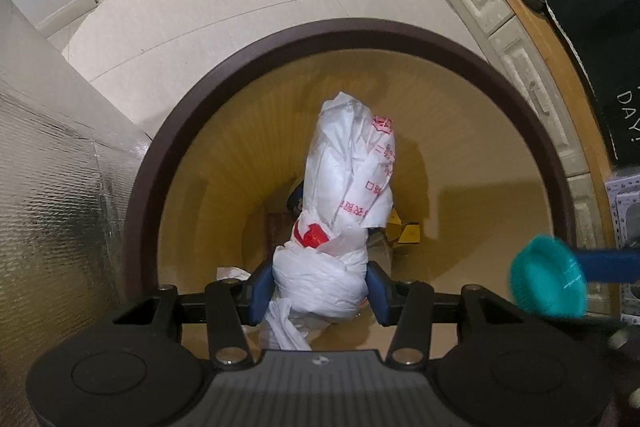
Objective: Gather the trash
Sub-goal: 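Open both tools to drop the white bag and teal cap into the bin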
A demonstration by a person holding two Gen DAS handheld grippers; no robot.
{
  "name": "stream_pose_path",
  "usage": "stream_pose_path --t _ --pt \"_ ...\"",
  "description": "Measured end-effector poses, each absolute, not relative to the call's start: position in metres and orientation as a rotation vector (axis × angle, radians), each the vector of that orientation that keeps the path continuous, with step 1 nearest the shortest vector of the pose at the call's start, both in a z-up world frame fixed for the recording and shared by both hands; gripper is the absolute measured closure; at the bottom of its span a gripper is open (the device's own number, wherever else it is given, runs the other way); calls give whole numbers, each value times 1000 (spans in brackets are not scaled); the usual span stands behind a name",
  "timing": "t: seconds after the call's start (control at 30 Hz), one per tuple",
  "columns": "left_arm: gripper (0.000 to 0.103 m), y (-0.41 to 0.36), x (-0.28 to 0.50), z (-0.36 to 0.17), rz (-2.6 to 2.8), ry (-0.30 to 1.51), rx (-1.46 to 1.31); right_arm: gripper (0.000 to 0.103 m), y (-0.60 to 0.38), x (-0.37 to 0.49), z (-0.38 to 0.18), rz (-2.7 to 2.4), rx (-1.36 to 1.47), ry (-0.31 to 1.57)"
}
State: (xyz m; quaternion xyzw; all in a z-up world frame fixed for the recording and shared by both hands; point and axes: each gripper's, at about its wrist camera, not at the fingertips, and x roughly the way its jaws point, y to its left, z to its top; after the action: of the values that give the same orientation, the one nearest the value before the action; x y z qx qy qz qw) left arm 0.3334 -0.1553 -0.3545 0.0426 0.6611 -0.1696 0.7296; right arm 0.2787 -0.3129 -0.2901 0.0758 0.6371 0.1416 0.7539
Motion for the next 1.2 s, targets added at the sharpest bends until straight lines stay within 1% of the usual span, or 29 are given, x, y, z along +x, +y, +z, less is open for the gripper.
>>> stream_pose_path --t 0.2,0.37,0.5,0.6,0.73,0.83,1.03,1.1,1.13,1.2 --pt "44 -147 333 -352 -361 1436 4 53 -291 280 -315 354 98 1465" --pt "29 -144 335 -340 -361 1403 -36 53 -283 278 -324 392 82 1527" --pt "27 -141 337 -330 -360 1387 -58 42 -280 278 -324 417 83 1544" --pt "24 -139 341 -322 -358 1383 -85 39 -280 279 -324 422 79 1545" --pt "19 -136 341 -307 -353 1364 -77 38 -280 277 -321 409 90 1539" --pt "17 -131 339 -300 -341 1361 -78 36 -286 275 -311 392 103 1525" --pt "11 -122 330 -286 -317 1370 -67 28 -300 275 -290 359 131 1471" --pt "7 -118 327 -280 -303 1372 -73 23 -304 276 -283 354 132 1458" --pt "4 -116 325 -277 -295 1373 -78 23 -305 275 -280 352 131 1450" --pt "2 -112 321 -272 -285 1376 -85 20 -307 274 -273 350 128 1440"
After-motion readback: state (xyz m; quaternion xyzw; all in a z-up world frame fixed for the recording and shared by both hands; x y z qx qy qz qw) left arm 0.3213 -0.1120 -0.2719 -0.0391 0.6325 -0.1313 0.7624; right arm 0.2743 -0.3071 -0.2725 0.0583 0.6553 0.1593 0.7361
